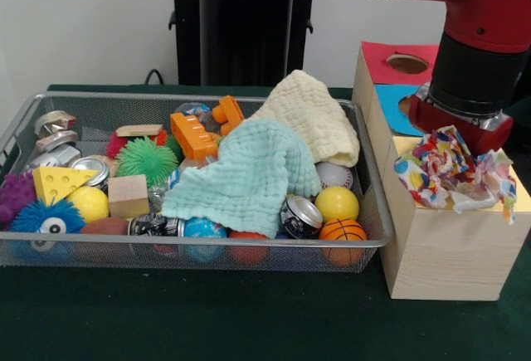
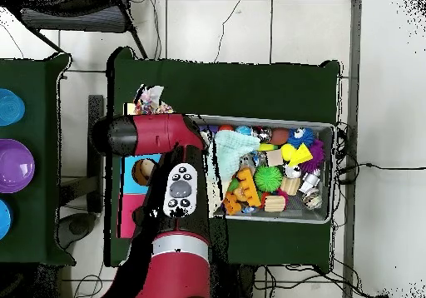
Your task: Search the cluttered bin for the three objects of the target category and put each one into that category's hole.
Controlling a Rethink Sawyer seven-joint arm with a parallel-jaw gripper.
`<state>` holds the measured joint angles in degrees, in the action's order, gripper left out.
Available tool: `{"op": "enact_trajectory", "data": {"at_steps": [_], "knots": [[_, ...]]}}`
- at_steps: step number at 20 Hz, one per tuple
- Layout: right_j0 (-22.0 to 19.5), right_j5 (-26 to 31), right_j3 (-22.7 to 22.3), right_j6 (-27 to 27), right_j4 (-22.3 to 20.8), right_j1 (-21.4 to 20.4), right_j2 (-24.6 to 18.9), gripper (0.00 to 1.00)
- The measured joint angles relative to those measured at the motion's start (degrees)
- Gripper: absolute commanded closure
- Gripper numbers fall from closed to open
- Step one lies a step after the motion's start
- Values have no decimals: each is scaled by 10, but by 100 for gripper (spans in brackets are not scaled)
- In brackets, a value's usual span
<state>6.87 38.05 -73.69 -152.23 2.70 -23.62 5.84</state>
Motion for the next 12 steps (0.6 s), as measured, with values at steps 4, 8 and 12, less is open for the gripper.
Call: {"op": "enact_trajectory", "data": {"at_steps": [4, 8, 12], "knots": [[-1, 0, -4, 0, 7, 0, -6, 100], [-5, 0, -9, 0, 16, -1, -15, 100], [-15, 0, -18, 0, 20, -8, -26, 100]]}}
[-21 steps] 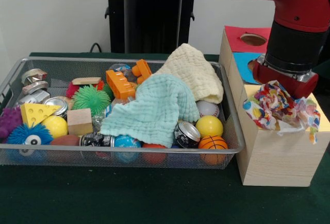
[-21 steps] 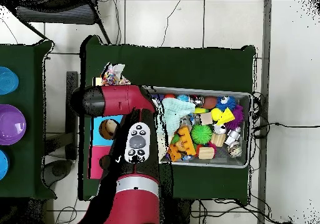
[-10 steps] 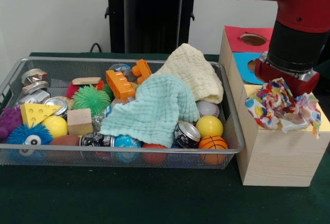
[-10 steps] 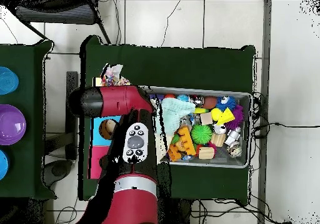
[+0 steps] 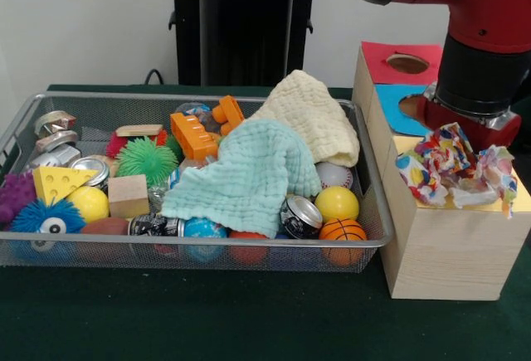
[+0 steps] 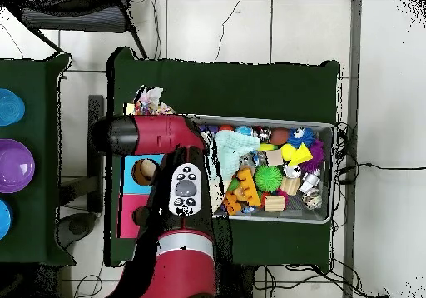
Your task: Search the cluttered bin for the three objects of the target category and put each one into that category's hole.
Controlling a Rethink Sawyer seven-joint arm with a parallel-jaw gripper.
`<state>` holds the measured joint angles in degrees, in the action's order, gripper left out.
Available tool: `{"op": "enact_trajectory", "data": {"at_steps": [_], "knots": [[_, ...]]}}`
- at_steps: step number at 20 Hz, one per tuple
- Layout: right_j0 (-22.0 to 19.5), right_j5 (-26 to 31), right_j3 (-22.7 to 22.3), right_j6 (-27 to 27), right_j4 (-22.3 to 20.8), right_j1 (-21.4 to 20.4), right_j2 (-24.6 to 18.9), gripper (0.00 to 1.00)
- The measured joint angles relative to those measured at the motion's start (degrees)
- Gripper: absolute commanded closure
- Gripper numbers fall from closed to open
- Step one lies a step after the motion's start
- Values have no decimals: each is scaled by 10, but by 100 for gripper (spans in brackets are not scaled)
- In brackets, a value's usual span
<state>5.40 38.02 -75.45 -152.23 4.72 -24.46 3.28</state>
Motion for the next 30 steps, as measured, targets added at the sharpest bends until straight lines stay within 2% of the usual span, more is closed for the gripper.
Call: {"op": "enact_trajectory", "data": {"at_steps": [8, 17, 30], "knots": [[-33, 1, -48, 0, 3, -54, -31, 100], [-47, 4, -88, 0, 2, -104, -42, 100], [-47, 57, -107, 0, -2, -152, -43, 100]]}}
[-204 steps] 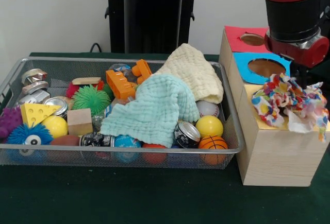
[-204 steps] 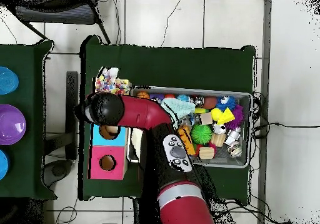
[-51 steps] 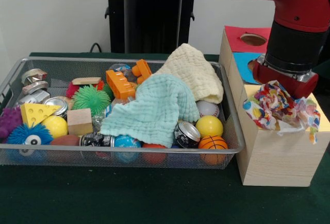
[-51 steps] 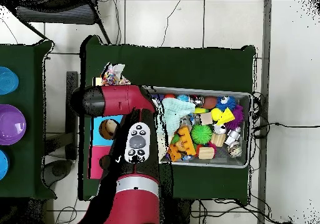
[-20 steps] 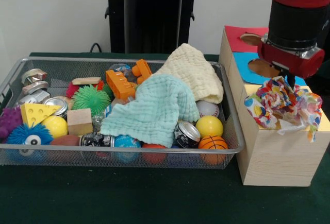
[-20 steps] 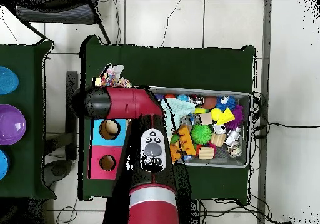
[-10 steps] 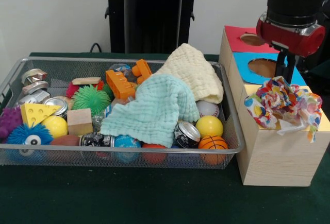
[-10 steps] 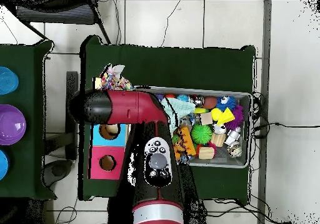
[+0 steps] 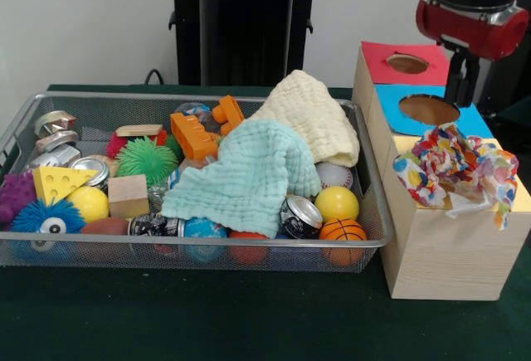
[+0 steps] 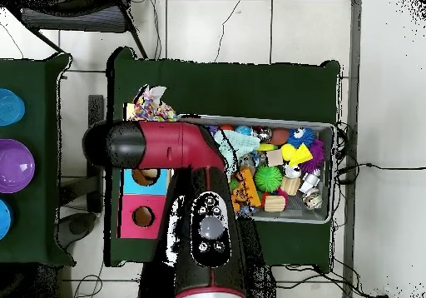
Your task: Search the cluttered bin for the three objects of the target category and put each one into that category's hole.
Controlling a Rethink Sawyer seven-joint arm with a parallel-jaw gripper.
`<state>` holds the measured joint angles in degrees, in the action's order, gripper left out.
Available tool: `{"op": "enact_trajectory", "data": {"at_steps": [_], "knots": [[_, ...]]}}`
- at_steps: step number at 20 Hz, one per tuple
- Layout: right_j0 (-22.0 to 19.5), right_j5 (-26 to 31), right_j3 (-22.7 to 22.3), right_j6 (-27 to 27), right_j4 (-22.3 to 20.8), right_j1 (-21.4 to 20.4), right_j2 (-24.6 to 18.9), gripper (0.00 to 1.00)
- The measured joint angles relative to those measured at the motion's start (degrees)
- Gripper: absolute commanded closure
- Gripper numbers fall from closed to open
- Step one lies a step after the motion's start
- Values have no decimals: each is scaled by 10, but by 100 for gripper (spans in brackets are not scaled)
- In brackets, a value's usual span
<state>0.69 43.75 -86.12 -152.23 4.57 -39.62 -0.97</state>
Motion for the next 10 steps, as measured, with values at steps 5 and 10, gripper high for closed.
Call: {"op": "enact_trajectory", "data": {"at_steps": [5, 10], "knots": [[2, 23, -13, 0, -2, -36, 1, 100], [13, 27, -22, 0, -7, -69, 3, 100]]}}
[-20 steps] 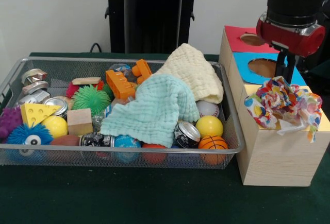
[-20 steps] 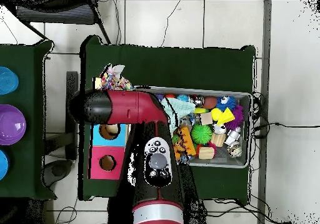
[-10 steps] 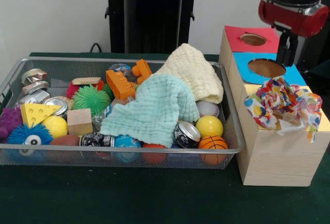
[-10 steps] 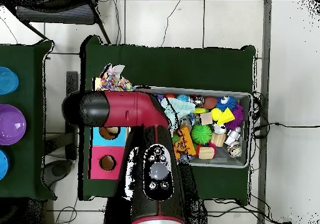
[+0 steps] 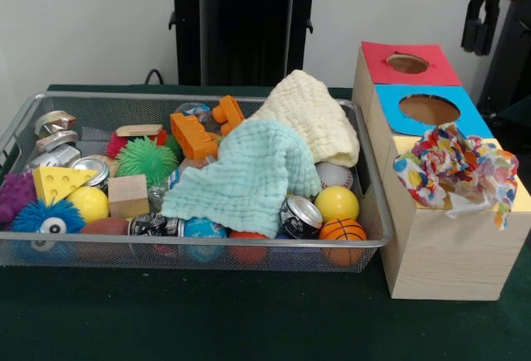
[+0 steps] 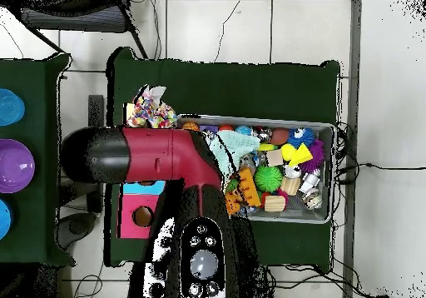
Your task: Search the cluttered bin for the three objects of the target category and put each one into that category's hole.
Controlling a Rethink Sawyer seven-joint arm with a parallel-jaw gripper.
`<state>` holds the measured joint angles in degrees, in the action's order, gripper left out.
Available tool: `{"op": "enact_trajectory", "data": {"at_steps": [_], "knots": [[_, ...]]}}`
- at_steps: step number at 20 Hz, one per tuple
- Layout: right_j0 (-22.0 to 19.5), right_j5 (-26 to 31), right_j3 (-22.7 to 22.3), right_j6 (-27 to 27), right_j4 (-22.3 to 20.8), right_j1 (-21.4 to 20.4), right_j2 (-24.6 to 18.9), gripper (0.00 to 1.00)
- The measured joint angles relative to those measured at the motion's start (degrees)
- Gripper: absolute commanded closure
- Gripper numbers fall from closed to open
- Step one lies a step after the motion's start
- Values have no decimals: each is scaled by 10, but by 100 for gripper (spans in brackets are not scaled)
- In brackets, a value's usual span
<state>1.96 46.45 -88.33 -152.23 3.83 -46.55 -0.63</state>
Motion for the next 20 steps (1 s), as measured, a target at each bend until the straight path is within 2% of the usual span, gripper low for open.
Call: {"op": "enact_trajectory", "data": {"at_steps": [3, 10, 15, 20], "knots": [[8, -1, -7, 0, -9, -18, 2, 100], [10, -30, -20, 0, -36, -27, 2, 100], [10, -64, -24, 0, -58, -16, 3, 100], [7, -81, -22, 0, -77, 13, 3, 100]]}}
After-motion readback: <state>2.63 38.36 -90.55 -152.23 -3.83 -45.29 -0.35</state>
